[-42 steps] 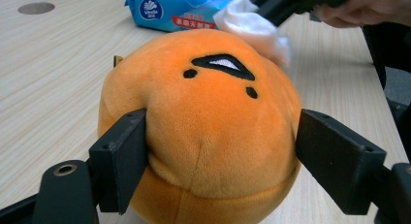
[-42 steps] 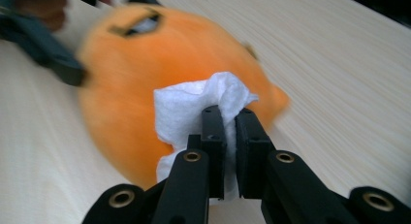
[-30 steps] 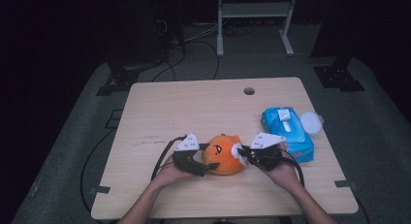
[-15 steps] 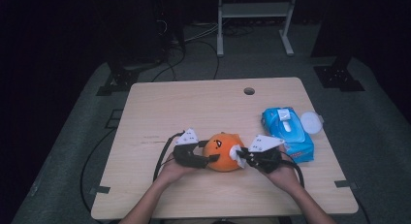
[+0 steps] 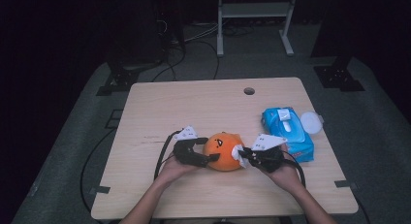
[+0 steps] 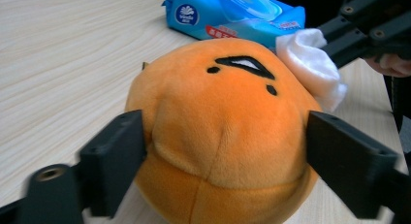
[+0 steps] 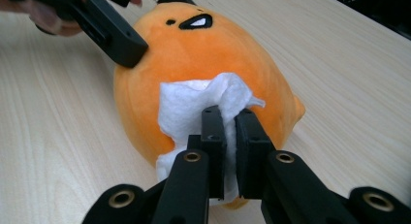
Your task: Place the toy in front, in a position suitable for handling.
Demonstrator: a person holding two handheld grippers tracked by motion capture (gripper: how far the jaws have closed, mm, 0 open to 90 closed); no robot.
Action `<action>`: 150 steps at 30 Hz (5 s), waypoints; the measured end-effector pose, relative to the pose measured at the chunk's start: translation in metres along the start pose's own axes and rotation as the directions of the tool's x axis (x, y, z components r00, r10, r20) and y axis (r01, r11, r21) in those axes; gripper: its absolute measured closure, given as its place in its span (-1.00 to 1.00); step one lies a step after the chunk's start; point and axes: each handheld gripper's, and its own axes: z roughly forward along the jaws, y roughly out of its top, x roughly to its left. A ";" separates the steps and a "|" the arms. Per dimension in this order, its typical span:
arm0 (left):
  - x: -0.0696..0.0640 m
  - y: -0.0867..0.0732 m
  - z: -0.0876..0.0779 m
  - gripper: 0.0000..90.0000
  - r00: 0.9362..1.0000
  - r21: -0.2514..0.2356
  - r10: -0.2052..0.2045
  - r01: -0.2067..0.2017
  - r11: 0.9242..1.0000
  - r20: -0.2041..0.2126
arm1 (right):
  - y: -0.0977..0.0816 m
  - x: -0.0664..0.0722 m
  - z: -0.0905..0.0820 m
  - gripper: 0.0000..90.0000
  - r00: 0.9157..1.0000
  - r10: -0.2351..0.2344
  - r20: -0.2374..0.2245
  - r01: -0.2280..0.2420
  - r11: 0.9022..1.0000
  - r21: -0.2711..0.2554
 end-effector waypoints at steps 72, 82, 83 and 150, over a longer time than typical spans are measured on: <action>-0.040 0.009 0.007 -0.59 0.958 0.016 0.282 -0.283 0.959 0.049 | 0.018 0.004 -0.011 0.85 0.999 -0.051 -0.019 0.050 0.998 -0.047; -0.051 0.013 0.015 -0.30 0.943 0.024 0.332 -0.332 0.943 -0.004 | 0.029 0.022 -0.018 0.85 0.995 -0.097 -0.013 0.096 0.992 -0.080; -0.054 0.013 0.015 -0.29 0.934 0.030 0.357 -0.356 0.934 -0.006 | 0.032 0.028 -0.017 0.85 0.993 -0.119 -0.023 0.117 0.990 -0.081; -0.022 0.007 0.006 0.09 0.987 -0.003 0.158 -0.158 0.987 0.018 | 0.013 0.013 -0.019 0.86 0.998 -0.046 -0.031 0.045 0.998 -0.034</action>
